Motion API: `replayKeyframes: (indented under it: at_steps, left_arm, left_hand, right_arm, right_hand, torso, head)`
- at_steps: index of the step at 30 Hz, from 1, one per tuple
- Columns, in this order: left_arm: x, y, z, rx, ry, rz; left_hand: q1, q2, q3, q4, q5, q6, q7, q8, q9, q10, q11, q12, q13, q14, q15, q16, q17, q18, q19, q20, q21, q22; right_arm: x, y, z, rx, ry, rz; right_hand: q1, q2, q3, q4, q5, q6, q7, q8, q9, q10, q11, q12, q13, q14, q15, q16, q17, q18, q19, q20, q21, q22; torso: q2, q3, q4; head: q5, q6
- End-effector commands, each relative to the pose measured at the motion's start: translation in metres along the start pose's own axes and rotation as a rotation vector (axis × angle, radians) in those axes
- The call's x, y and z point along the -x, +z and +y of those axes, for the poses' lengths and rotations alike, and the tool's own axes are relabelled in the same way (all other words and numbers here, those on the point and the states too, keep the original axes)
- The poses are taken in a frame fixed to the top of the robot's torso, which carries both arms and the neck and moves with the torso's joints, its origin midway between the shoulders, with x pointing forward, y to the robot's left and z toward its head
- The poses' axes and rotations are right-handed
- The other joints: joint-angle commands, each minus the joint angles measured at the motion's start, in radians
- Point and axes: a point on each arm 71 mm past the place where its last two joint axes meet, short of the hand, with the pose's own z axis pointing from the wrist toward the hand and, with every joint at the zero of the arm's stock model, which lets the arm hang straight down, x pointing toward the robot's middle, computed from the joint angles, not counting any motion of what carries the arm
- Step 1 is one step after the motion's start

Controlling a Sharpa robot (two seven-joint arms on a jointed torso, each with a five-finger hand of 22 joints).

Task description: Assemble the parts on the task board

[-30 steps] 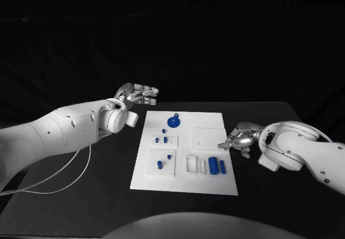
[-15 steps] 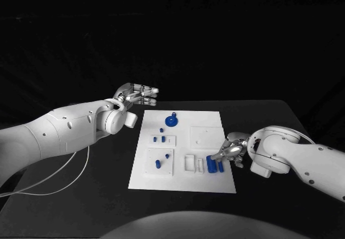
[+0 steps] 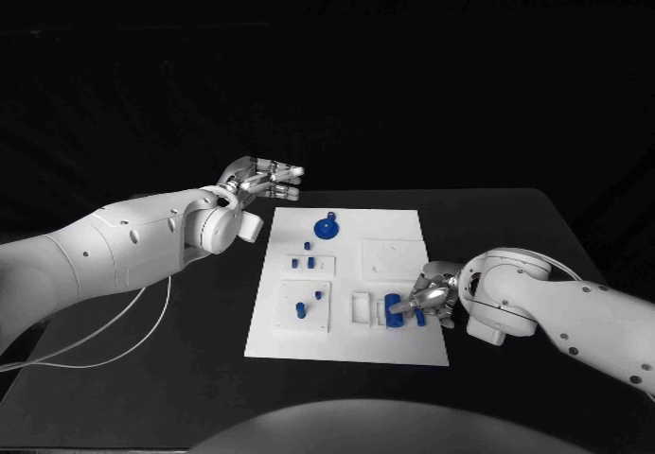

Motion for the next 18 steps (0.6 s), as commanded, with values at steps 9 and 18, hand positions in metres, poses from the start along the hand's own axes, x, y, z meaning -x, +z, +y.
replayKeyframes:
  at_steps: [9,18]
  left_arm:
    - [-0.003,0.000,0.001,0.009,-0.006,0.032]
    - [-0.004,0.000,0.001,0.014,-0.007,0.038]
  left_hand:
    - [-0.019,-0.005,-0.004,0.012,-0.001,-0.010,0.002,-0.003,0.001,-0.015,0.003,0.003,0.001,-0.015,0.003,-0.004,-0.002,-0.003,-0.012,0.003,-0.006,-0.008]
    - [-0.023,-0.007,-0.002,0.018,-0.001,-0.014,0.003,-0.002,0.001,-0.017,0.004,0.003,0.001,-0.017,0.004,-0.004,-0.002,-0.002,-0.011,0.004,-0.005,-0.013]
  right_arm:
    - [-0.005,0.007,0.001,-0.058,-0.022,-0.018]
    - [-0.012,0.011,0.007,-0.046,-0.029,0.010]
  right_hand:
    - [0.016,-0.012,-0.042,0.044,-0.006,-0.011,0.002,-0.004,0.008,-0.004,0.005,-0.014,0.005,0.009,0.004,-0.018,0.014,0.008,0.039,0.005,-0.014,0.006]
    - [0.034,-0.008,-0.059,0.064,-0.006,-0.013,0.002,-0.004,0.007,-0.005,0.006,-0.019,0.005,0.011,0.005,-0.022,0.020,0.008,0.040,0.005,-0.015,0.010]
  torso:
    - [0.000,-0.0004,-0.0001]
    - [0.000,-0.0015,0.0008]
  head:
    - [0.008,-0.005]
    - [0.010,-0.010]
